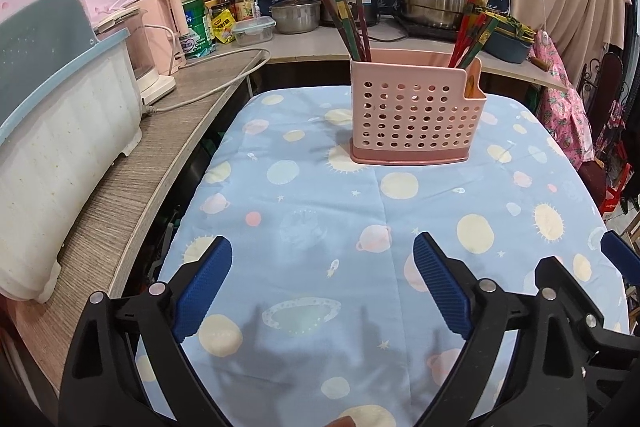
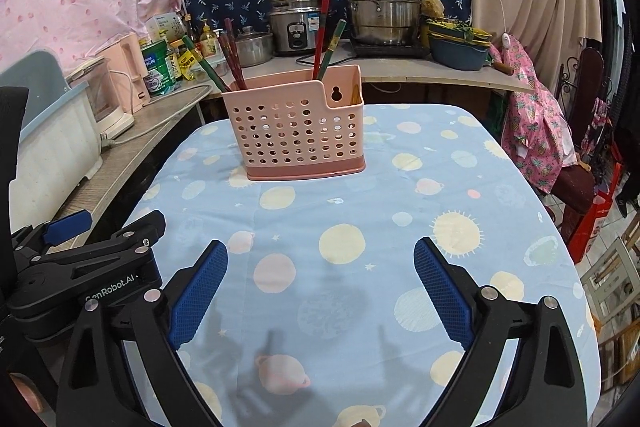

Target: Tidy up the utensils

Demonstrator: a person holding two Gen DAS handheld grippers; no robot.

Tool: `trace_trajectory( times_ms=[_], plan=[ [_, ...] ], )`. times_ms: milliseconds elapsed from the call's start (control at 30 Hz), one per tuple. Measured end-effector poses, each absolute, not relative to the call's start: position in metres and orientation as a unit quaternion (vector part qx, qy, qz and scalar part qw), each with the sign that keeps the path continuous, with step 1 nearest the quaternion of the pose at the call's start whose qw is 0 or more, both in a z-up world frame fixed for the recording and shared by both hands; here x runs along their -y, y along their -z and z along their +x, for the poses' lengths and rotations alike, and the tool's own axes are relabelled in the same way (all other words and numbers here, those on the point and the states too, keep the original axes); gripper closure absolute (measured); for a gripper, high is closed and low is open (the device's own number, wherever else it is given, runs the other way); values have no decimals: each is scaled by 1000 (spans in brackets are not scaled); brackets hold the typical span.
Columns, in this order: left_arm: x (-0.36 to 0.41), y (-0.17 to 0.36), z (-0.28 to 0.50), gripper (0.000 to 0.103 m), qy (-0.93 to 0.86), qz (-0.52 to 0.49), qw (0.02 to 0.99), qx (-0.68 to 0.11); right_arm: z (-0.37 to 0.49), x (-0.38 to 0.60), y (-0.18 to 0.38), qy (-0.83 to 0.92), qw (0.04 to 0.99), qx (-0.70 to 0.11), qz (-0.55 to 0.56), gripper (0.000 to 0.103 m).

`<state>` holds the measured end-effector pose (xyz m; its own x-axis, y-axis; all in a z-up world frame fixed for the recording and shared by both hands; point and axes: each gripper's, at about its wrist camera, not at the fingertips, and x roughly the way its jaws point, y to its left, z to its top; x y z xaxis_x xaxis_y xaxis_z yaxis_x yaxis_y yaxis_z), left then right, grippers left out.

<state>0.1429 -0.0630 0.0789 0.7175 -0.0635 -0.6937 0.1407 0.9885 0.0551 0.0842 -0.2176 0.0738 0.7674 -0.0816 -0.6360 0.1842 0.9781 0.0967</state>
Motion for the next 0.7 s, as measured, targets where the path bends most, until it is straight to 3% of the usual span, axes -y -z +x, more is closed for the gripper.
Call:
trace_trajectory(
  times_ms=[700],
  plan=[
    [66, -80, 144, 15, 59, 58, 925, -371, 85, 221, -73, 75, 937, -333, 75, 12]
  ],
)
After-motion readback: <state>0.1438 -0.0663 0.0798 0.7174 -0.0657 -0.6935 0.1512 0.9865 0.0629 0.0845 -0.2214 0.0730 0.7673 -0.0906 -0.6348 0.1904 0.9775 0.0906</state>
